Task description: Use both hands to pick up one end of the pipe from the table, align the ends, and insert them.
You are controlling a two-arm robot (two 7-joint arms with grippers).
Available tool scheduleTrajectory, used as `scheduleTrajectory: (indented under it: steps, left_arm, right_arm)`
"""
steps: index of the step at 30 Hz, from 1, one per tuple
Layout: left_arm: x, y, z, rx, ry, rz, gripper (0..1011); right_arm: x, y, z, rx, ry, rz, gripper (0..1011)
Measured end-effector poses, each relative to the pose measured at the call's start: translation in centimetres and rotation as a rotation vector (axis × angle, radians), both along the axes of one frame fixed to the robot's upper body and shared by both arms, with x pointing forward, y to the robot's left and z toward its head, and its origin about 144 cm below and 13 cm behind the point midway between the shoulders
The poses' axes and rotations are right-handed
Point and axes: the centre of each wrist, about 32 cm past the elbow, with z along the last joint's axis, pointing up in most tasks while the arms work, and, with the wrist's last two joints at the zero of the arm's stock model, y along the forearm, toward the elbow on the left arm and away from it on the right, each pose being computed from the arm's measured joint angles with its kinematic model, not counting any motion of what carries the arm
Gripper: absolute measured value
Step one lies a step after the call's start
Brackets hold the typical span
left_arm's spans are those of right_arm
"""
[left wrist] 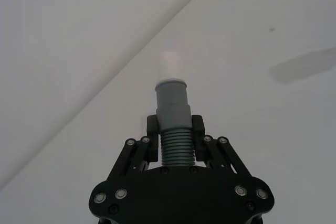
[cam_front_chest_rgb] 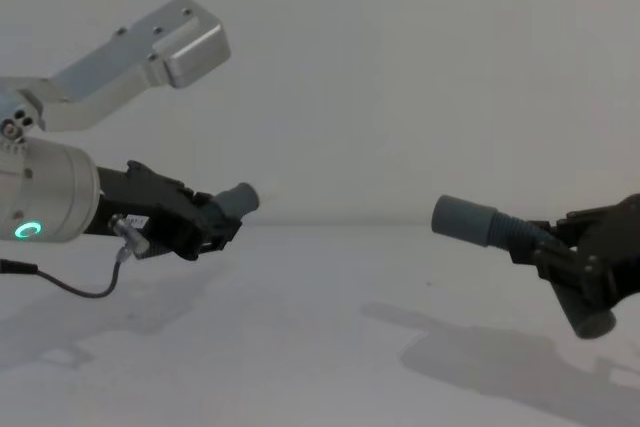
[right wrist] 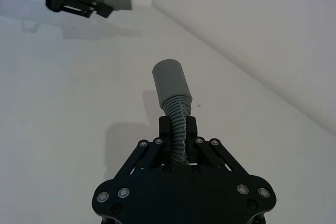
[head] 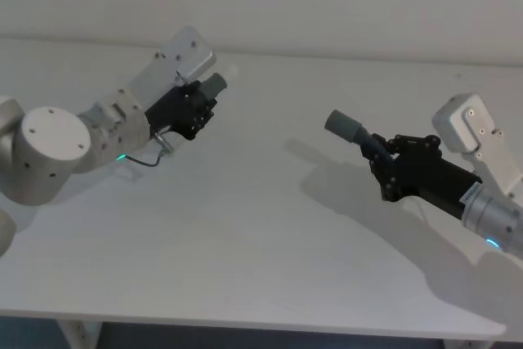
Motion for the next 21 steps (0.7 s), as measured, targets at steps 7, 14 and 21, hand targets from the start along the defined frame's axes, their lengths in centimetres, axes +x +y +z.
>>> scheduleTrajectory:
  steps: [7, 14, 21]
  left_arm:
    - [0.2, 1.0, 0.2, -0.001, -0.006, -0.103, 360]
    - [0.6, 2.1, 0.4, 0.001, 0.015, -0.216, 360]
    - [1.0, 2.9, 0.8, 0.011, 0.044, -0.329, 360]
  right_arm:
    - [0.0, -1.0, 0.0, -0.043, -0.070, 0.061, 156]
    - [0.0, -1.4, 0.0, -0.093, -0.166, 0.109, 155]
    - [0.1, -1.7, -0.1, -0.127, -0.224, 0.149, 155]
